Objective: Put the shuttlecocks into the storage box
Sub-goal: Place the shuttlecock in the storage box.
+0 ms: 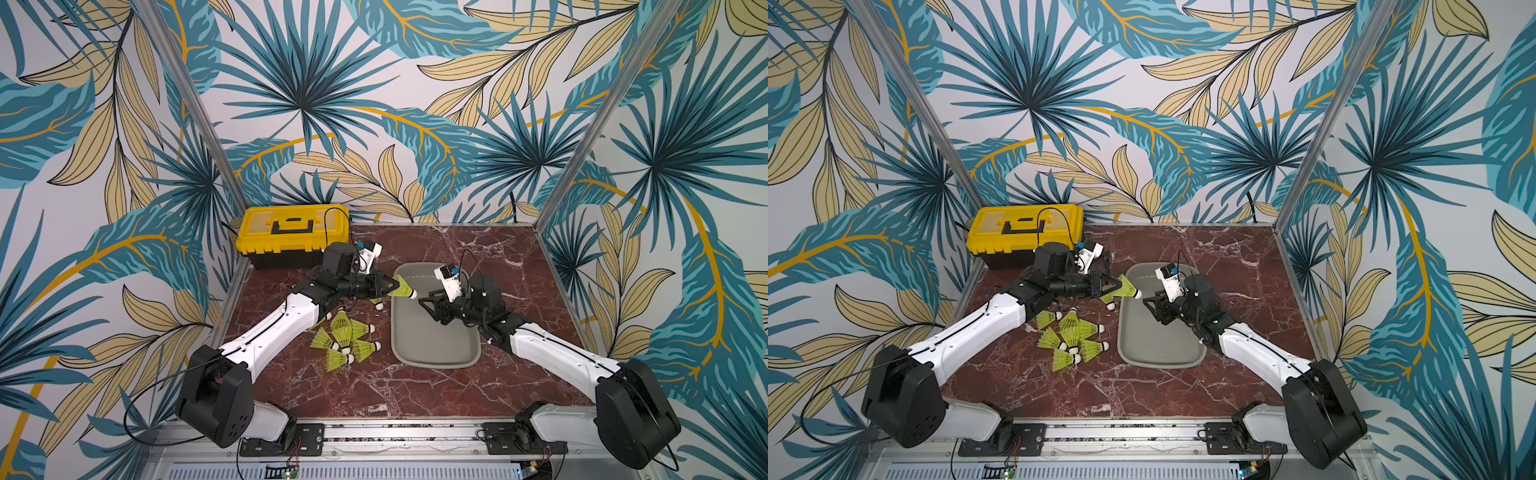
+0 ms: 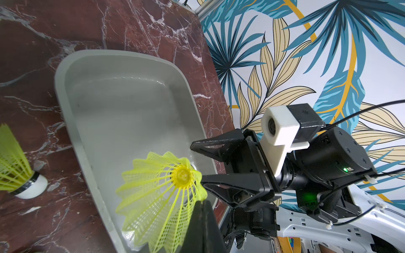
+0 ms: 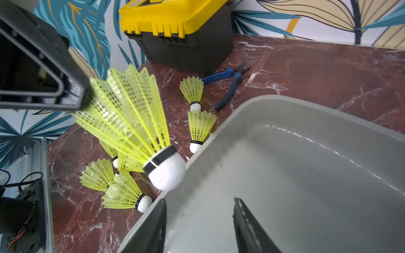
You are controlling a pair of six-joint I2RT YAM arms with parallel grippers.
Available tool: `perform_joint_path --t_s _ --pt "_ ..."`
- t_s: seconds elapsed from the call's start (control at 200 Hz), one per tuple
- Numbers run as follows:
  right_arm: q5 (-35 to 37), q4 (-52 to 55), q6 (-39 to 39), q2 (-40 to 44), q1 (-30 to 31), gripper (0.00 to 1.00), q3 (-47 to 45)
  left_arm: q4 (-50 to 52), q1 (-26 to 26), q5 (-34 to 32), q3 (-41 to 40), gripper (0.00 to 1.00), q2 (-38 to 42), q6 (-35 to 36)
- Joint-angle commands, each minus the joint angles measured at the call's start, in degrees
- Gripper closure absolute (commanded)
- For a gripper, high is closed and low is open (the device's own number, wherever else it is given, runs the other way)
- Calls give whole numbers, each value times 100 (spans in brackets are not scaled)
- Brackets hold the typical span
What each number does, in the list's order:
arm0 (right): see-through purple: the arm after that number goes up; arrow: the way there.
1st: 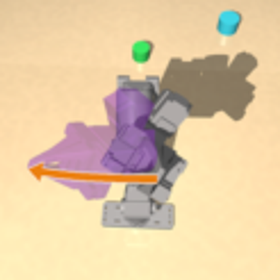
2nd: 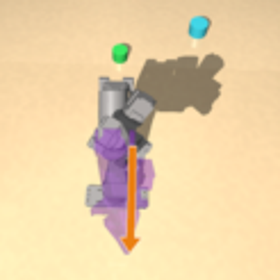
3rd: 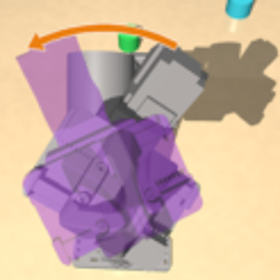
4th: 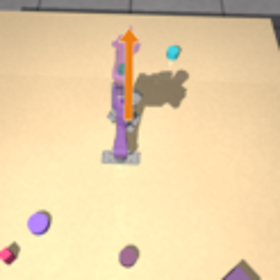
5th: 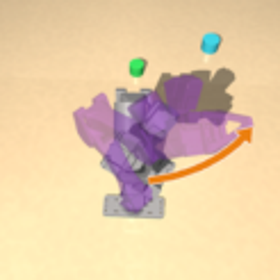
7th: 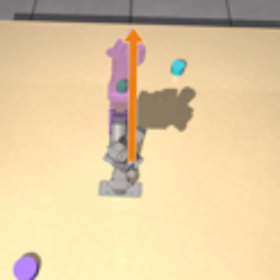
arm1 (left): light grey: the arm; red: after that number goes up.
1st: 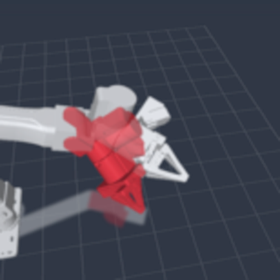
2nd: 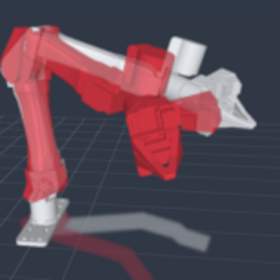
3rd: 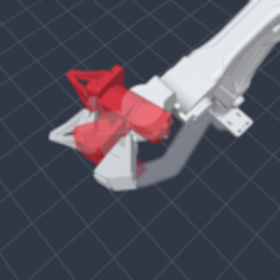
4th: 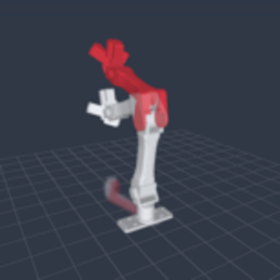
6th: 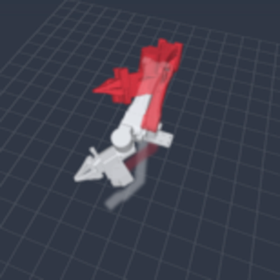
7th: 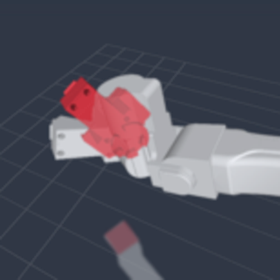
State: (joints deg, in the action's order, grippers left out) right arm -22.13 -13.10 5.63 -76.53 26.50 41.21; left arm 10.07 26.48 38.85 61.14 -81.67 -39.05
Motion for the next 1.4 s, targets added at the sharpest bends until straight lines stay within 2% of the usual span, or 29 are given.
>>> perform_joint_path --t_s 0.0,0.245,0.371,0.466,0.651,0.811,0.846,0.932,1.037,1.132,1.397 --pt "-428 -262 -227 -204 49 50 219 -83 19 98 -50 100 -7 -10" --pt "-940 -209 -307 -541 136 50 441 -92 21 74 -51 100 -37 -8" --pt "-959 -208 -329 -617 166 51 483 -101 22 121 -33 100 -53 -17" --pt "-986 -235 -311 -635 167 57 509 -106 24 120 -33 100 -68 -24" --pt "-857 -245 -321 -596 179 78 505 -103 24 118 -41 100 -76 -10" --pt "-609 -70 -378 -480 171 83 493 -31 31 129 -40 100 -77 85" --pt "-558 -29 -402 -435 176 84 477 46 19 123 -17 94 -70 148" --pt "-501 35 -448 -333 176 86 434 157 26 135 3 92 -92 284" --pt "-445 138 -477 -241 179 87 419 319 26 237 67 76 -145 483" --pt "-417 252 -507 -179 184 88 422 530 26 297 162 68 -205 769" --pt "-357 775 -688 -151 198 88 574 1768 40 232 689 67 -389 1702"
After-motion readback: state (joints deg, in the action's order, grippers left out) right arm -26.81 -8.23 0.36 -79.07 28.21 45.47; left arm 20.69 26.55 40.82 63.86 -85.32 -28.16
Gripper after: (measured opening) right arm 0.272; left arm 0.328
